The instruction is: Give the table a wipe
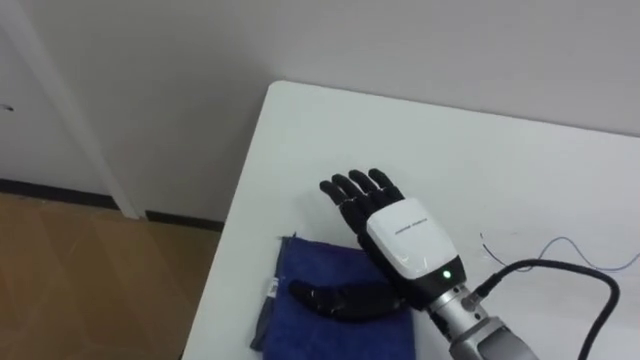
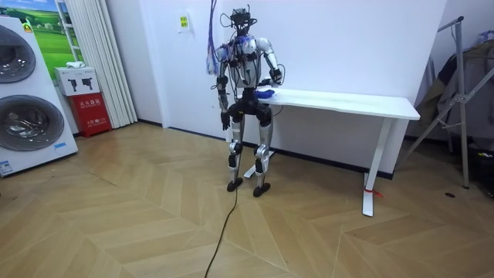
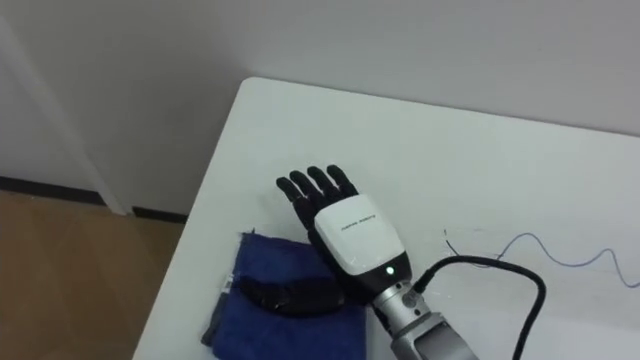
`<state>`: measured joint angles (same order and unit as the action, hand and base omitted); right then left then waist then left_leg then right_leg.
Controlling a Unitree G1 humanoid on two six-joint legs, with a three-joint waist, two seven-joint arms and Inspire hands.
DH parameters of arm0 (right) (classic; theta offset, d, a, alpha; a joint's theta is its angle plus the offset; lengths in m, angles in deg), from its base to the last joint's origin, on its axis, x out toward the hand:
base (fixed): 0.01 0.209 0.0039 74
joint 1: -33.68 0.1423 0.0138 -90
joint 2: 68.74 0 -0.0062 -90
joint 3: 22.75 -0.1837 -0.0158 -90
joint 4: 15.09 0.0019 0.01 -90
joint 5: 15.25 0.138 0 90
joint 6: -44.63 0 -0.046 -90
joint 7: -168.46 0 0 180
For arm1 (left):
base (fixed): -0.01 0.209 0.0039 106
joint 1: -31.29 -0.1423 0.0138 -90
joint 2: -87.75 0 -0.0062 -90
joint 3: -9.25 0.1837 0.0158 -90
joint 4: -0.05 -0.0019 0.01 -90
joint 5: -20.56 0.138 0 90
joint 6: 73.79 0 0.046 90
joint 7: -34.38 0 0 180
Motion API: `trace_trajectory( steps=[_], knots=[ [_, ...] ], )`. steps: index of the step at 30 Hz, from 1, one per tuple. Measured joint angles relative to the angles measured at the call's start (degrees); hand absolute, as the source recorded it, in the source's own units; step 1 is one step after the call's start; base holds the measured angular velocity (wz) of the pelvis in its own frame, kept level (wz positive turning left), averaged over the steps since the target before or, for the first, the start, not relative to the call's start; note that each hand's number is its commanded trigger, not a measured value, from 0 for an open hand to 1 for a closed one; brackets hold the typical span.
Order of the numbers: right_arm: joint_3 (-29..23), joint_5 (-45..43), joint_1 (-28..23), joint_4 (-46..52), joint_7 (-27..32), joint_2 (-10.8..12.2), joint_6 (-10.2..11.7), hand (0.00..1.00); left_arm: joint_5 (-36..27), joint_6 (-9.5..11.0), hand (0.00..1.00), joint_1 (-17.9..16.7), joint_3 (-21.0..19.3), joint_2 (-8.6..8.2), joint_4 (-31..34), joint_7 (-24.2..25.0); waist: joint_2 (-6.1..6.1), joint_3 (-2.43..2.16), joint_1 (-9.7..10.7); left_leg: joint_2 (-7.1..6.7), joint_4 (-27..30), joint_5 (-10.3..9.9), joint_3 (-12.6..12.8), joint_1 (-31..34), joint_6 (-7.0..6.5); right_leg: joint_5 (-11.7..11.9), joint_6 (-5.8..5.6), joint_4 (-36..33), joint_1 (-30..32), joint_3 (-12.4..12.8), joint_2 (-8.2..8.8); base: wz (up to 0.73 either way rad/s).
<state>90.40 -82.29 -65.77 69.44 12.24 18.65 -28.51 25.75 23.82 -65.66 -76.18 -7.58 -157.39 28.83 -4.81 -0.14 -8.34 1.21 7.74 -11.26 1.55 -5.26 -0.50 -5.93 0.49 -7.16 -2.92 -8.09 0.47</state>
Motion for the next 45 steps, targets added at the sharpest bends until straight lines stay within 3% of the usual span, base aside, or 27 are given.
trace_trajectory(
  steps=[7,13,29,39,43,45],
  knots=[
    [0.0,0.0,-1.4,0.0,1.9,0.0,1.5,0.0,0.0,0.0,0.0,0.2,-0.1,0.05,-0.1,-0.4,0.6,0.43,0.3,0.05,-0.1,0.0,0.0,-0.3,-0.04,0.0,-0.06,-0.1,0.1,0.0,-0.06,0.0],
    [0.0,0.0,-1.4,-0.1,3.0,-0.1,3.2,0.0,0.0,0.4,0.0,0.9,-0.1,0.04,-1.8,-0.5,0.67,0.48,0.2,0.15,-0.4,0.0,0.0,-0.4,-0.08,-0.1,-0.12,-0.1,0.1,-0.2,-0.16,0.0],
    [2.2,0.0,-3.2,-0.2,3.1,-0.4,3.1,0.0,0.0,0.4,0.0,1.0,-0.1,0.05,-1.9,-0.5,0.68,0.46,-0.1,0.15,-0.4,-0.1,0.0,-0.3,-0.12,-0.1,-0.12,0.1,0.1,0.0,-0.19,0.0],
    [3.1,0.0,-3.7,-2.8,2.5,-0.4,2.9,0.0,0.0,0.4,0.0,1.2,0.1,0.01,-1.8,-0.5,0.67,0.34,-0.1,0.15,-0.4,-0.1,0.0,-0.2,-0.12,-0.1,-0.12,0.1,0.2,0.0,-0.22,0.0],
    [4.3,0.0,-3.7,-2.9,2.4,-0.3,2.3,0.0,0.0,0.4,0.0,1.2,0.1,0.0,-1.8,-0.6,0.65,-0.13,-0.1,0.14,-0.3,-0.1,0.0,0.6,-0.12,-0.1,-0.12,0.0,0.8,-0.1,-0.21,0.0],
    [4.8,0.0,-3.7,-3.6,2.5,-0.2,2.1,0.0,0.0,0.3,0.0,1.1,0.1,0.0,-1.8,-0.9,0.67,-0.13,-0.1,0.13,-0.2,-0.1,-0.2,0.7,-0.12,-0.1,-0.12,0.0,0.9,-0.2,-0.21,0.02]
  ],
)
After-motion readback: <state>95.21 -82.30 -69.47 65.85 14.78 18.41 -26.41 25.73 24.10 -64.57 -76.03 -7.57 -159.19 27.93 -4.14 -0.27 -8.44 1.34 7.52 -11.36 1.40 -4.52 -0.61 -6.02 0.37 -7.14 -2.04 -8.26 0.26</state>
